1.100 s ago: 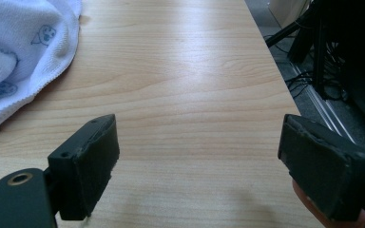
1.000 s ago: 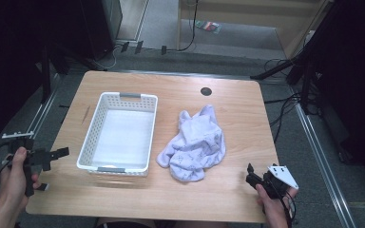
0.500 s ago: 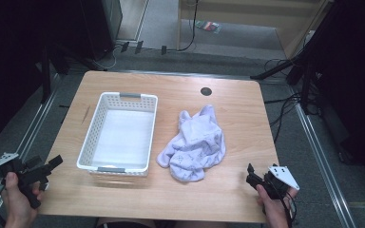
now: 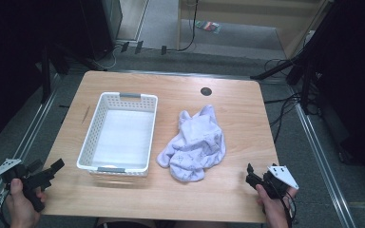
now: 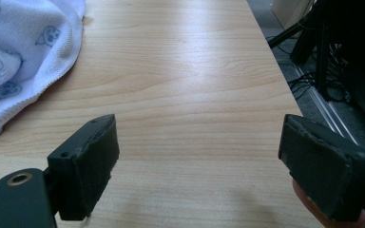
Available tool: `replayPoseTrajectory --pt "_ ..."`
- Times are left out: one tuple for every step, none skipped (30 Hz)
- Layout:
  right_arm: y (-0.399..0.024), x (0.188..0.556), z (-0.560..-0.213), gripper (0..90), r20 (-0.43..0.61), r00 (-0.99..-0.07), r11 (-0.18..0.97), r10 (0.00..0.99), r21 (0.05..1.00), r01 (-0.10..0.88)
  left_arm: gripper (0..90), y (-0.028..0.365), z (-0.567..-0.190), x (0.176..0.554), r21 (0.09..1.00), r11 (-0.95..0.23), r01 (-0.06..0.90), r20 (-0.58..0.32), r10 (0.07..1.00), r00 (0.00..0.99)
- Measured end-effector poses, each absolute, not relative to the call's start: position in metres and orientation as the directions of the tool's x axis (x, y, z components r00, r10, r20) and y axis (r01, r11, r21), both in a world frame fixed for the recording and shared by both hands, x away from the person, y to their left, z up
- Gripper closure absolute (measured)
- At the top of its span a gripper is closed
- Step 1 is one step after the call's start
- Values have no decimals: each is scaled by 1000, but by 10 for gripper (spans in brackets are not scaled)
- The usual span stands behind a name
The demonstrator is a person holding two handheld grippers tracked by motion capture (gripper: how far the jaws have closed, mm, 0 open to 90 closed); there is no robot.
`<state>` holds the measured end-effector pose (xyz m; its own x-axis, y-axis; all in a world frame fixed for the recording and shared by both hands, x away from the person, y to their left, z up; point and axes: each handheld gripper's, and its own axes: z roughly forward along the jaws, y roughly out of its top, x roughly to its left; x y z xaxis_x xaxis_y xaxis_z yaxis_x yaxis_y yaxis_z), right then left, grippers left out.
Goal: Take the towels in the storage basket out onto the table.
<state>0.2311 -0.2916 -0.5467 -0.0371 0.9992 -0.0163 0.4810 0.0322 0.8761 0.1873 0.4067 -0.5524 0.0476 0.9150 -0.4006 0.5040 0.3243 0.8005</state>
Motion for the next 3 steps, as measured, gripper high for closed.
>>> replayPoseTrajectory --pt "-292 231 -547 135 -15 -35 30 999 877 480 0 407 -553 188 799 324 507 -401 915 48" --pt "-292 231 -547 135 -14 -32 28 999 877 480 0 406 -553 188 799 315 512 -393 918 50" --pt "-292 231 -547 135 -14 -31 27 999 877 479 0 405 -553 188 801 312 511 -390 919 49"
